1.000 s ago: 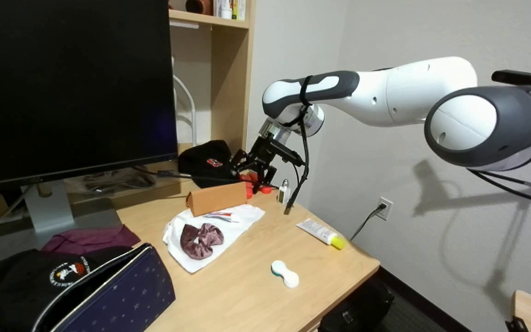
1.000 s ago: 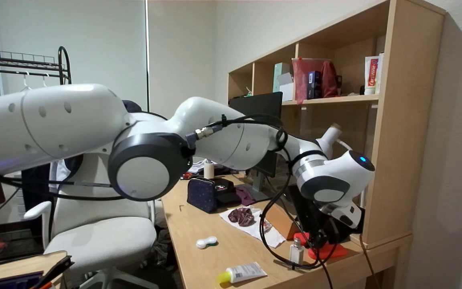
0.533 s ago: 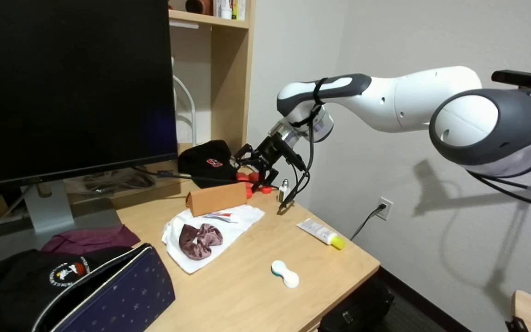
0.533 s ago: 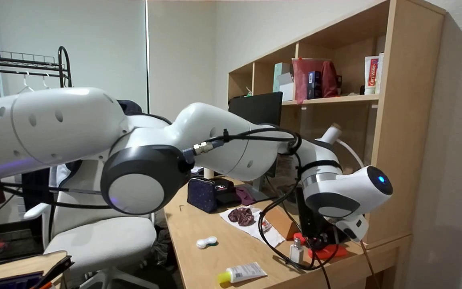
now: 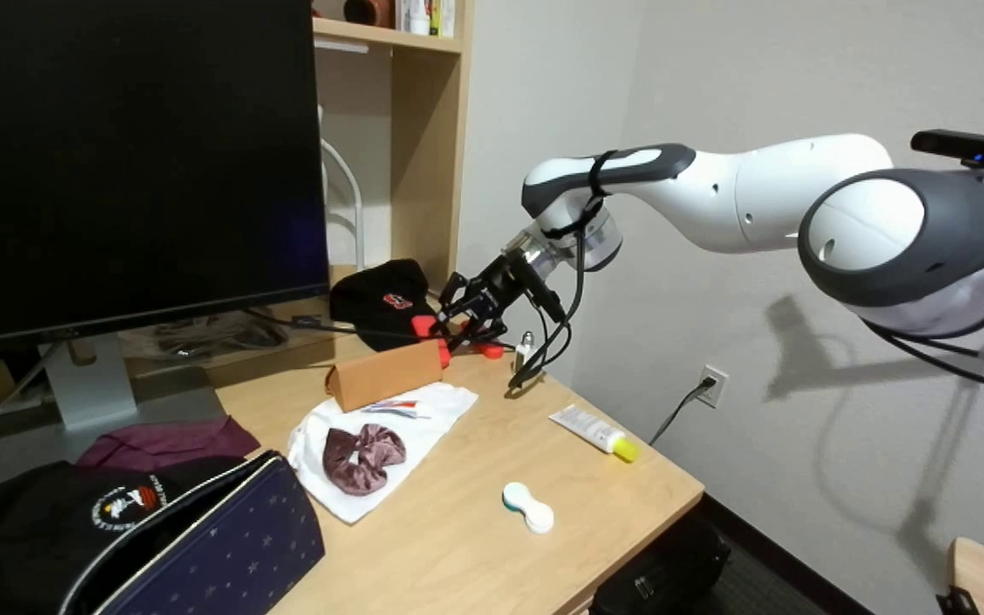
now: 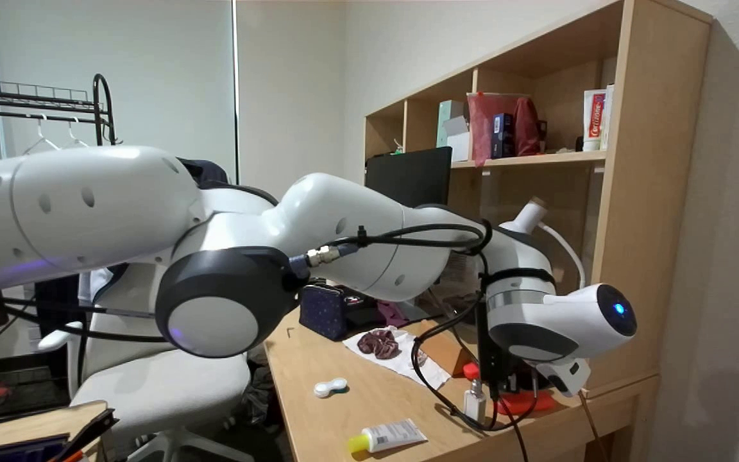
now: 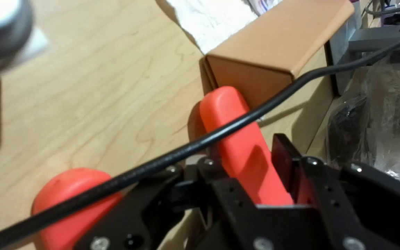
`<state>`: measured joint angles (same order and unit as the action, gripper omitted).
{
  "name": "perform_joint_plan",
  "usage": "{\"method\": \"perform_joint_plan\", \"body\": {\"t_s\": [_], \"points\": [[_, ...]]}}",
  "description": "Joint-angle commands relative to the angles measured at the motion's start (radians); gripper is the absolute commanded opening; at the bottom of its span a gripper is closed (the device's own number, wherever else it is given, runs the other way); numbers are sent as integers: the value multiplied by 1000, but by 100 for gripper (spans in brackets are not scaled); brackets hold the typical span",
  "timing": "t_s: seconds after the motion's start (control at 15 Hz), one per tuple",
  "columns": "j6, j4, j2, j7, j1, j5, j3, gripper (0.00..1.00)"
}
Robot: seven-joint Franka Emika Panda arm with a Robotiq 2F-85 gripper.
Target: Pick up the red object and move it close to the edge of the table.
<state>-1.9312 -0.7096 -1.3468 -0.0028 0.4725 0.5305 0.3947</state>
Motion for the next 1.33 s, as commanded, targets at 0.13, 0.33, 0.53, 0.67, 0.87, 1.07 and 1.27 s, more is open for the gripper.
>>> {"method": "perform_joint_plan", "body": {"t_s": [0.13, 0.33, 0.53, 0.67, 0.87, 1.07, 1.27], "points": [[31, 48, -37, -21, 9, 22, 35, 9], [20, 43, -29, -13, 4, 14, 28, 4], [5, 38, -7, -18, 3, 6, 21, 8], [-6, 40, 10, -11, -5, -6, 7, 35], [-48, 27, 67, 17, -51, -84, -66, 52], [-93, 22, 117, 34, -98, -161, -131, 72], [-148, 18, 155, 53, -152, -235, -202, 91]]}}
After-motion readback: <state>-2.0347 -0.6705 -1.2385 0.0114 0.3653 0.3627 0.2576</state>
